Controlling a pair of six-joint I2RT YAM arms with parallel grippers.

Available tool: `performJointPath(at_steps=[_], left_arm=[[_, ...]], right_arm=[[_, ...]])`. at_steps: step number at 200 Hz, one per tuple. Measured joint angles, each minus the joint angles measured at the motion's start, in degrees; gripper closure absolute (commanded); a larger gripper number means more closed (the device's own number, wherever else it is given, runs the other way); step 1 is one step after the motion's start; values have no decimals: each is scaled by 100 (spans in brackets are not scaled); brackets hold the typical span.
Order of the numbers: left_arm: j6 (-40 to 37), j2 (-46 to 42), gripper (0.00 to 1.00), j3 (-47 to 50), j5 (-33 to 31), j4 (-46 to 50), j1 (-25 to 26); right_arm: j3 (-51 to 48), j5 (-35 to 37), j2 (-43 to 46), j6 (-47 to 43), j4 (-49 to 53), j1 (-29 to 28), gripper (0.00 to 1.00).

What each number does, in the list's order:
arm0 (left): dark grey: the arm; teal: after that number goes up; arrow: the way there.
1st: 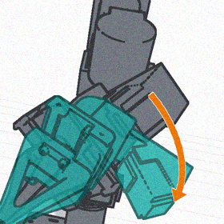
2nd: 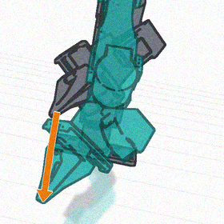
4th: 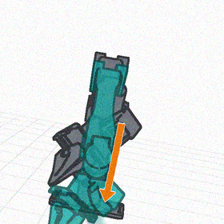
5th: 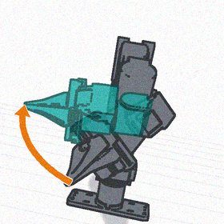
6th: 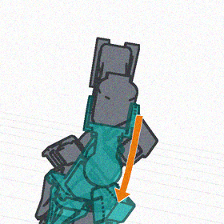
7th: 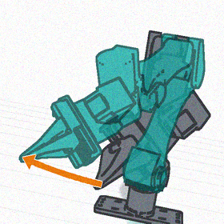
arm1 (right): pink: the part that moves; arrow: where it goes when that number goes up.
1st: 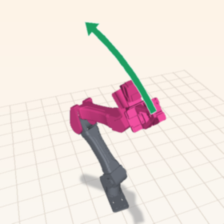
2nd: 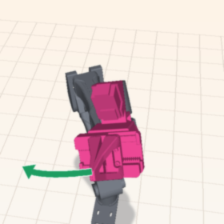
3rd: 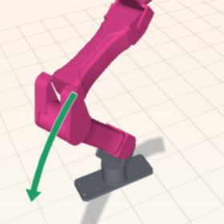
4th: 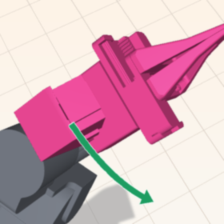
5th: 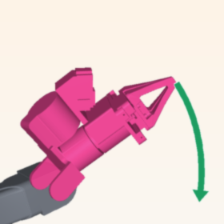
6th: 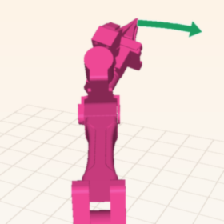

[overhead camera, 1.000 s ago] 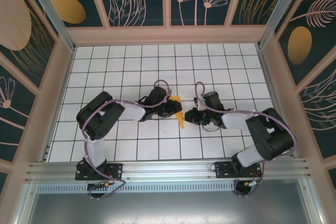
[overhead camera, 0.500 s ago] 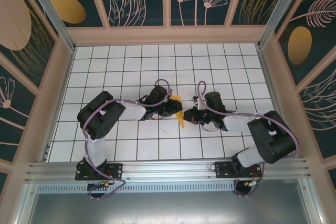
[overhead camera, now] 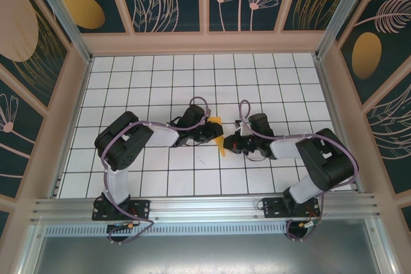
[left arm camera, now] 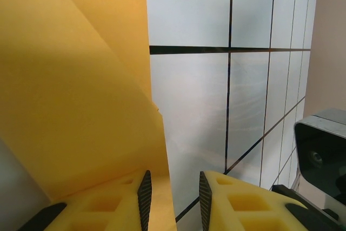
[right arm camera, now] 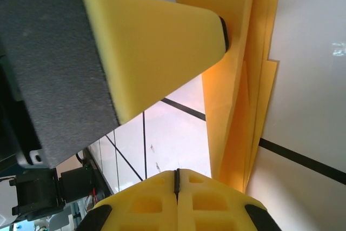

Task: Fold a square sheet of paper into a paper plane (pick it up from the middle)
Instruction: Fold the wing for the fifth time at the center of the table.

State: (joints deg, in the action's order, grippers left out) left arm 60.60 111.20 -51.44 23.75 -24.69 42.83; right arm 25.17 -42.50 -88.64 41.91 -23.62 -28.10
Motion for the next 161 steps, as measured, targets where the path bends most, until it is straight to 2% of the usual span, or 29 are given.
performJointPath(at_steps=[46, 88, 119, 161], left_arm=[[-2, 9, 67, -33, 28, 50, 0], [-24, 20, 67, -39, 46, 55, 0], [-42, 22, 67, -39, 44, 55, 0], [-42, 24, 67, -55, 46, 90, 4]], right_arm=[[4, -7, -518, 2, -46, 4, 95], [35, -131, -603, 2, -44, 61, 96], [155, -107, -584, -87, 269, 63, 95], [181, 109, -133, -136, 881, 24, 95]])
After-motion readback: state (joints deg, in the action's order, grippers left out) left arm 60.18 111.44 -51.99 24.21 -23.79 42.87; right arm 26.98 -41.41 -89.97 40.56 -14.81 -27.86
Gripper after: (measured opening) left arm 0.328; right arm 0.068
